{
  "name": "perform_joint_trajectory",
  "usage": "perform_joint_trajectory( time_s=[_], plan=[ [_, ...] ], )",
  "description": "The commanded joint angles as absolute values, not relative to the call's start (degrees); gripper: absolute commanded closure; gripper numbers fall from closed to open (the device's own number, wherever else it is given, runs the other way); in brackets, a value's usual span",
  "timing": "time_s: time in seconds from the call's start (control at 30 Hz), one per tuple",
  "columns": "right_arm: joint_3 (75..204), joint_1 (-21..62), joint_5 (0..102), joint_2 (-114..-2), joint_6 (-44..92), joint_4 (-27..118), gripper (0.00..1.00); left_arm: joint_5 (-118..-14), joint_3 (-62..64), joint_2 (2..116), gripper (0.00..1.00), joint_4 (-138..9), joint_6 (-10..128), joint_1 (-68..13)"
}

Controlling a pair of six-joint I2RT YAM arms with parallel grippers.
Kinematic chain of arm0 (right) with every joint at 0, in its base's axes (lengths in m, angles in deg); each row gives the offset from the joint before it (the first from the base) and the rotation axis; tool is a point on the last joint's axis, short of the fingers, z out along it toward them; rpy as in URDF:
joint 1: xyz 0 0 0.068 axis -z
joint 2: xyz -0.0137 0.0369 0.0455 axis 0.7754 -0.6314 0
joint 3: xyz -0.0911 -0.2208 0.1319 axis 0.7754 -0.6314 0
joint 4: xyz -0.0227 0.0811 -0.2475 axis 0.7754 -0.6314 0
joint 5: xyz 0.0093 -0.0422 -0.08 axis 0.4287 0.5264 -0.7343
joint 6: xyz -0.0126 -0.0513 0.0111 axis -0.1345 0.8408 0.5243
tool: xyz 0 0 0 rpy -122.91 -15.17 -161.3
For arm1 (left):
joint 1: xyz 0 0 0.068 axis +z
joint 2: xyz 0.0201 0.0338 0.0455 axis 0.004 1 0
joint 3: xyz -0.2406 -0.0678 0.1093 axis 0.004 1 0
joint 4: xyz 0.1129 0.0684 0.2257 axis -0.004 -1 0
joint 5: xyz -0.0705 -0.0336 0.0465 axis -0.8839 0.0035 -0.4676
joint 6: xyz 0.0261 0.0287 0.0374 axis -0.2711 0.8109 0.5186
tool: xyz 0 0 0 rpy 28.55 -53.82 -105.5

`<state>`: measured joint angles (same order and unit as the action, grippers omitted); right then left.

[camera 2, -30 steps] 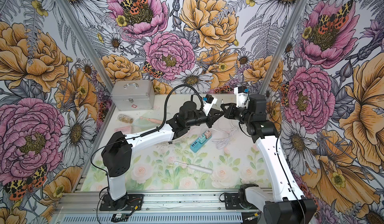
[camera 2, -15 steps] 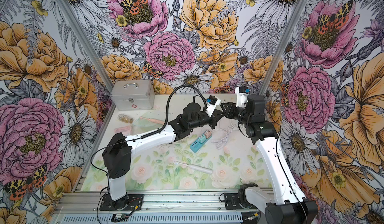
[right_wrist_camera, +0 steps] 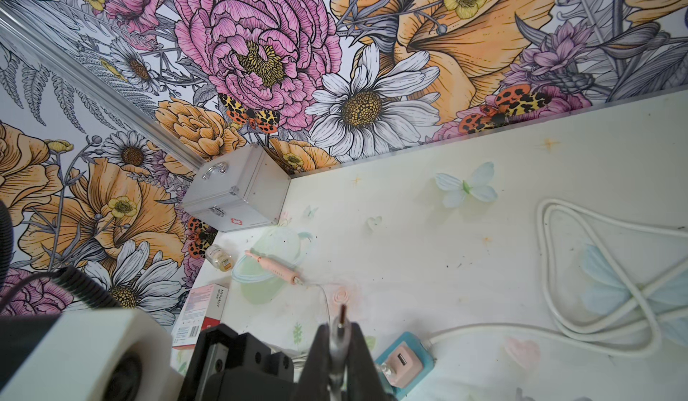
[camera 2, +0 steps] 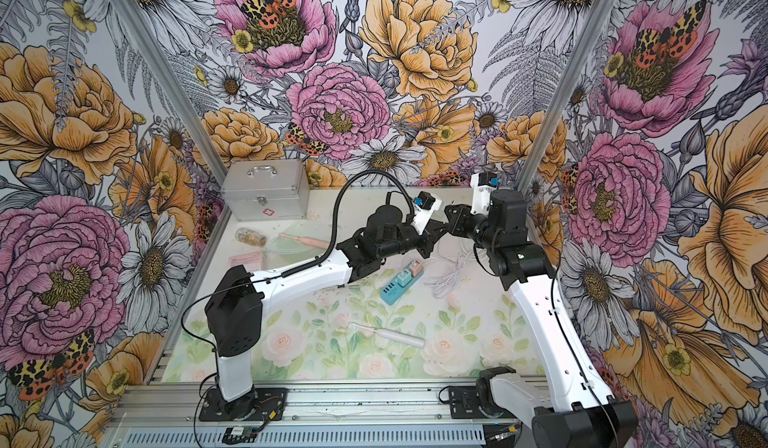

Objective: Charge the electric toothbrush
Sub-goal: Pick up the charging cable from the center of the board.

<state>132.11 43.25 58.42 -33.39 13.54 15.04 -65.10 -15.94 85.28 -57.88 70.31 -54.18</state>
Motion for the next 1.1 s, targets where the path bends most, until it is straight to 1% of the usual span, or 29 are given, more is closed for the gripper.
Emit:
perform_joint_trajectory(
  time_s=[0.0,0.1,0.2,0.23,0.27,0.3,0.43,0.5,0.53,0.6,0.67,0.83,0.93,1.07],
  plan=[
    [132.9,43.0,57.4,-33.0,13.0,16.6,0.96,-63.5,-18.3,85.8,1.0,-58.2,71.4,-54.7],
    [132.7,42.9,57.2,-32.9,12.8,16.5,1.0,-63.4,-18.7,85.8,1.0,-58.4,71.5,-54.7],
    [133.2,42.9,56.9,-32.4,13.7,16.1,1.0,-63.6,-19.1,85.8,1.0,-59.4,71.8,-55.1],
    [133.6,43.0,56.8,-32.2,14.3,15.6,1.0,-63.7,-19.0,85.5,0.91,-59.7,72.0,-55.2],
    [134.2,43.2,57.2,-32.2,15.2,15.0,1.0,-63.8,-18.7,84.8,0.8,-60.2,72.3,-55.4],
    [134.9,43.4,58.0,-32.2,16.3,14.1,1.0,-64.0,-18.1,83.8,0.74,-61.0,72.9,-55.6],
    [138.5,44.7,63.3,-33.1,22.5,7.7,1.0,-64.9,-12.5,76.4,0.62,-66.6,75.7,-56.3],
    [139.6,45.5,66.6,-33.4,25.3,4.9,1.0,-65.1,-9.4,72.7,0.56,-72.0,78.2,-57.2],
    [139.9,45.8,67.7,-33.4,26.6,3.7,1.0,-64.5,-9.0,71.5,0.55,-75.8,79.5,-57.9],
    [140.2,46.2,67.9,-33.2,29.2,0.9,1.0,-60.0,-7.2,68.8,0.54,-82.9,81.9,-60.3],
    [140.6,46.7,68.2,-32.8,30.9,-1.5,1.0,-58.7,-2.0,65.4,0.53,-83.9,82.8,-62.2],
    [140.7,47.2,68.5,-32.9,31.1,-6.1,1.0,-60.7,7.3,60.1,0.5,-84.4,80.8,-63.0],
    [139.8,47.2,68.9,-32.0,30.3,-7.2,1.0,-60.4,9.4,60.4,0.46,-85.6,81.1,-63.1],
    [137.8,47.3,65.8,-31.3,27.3,-8.2,1.0,-60.0,10.5,64.0,0.43,-86.9,83.6,-63.3]
  ],
)
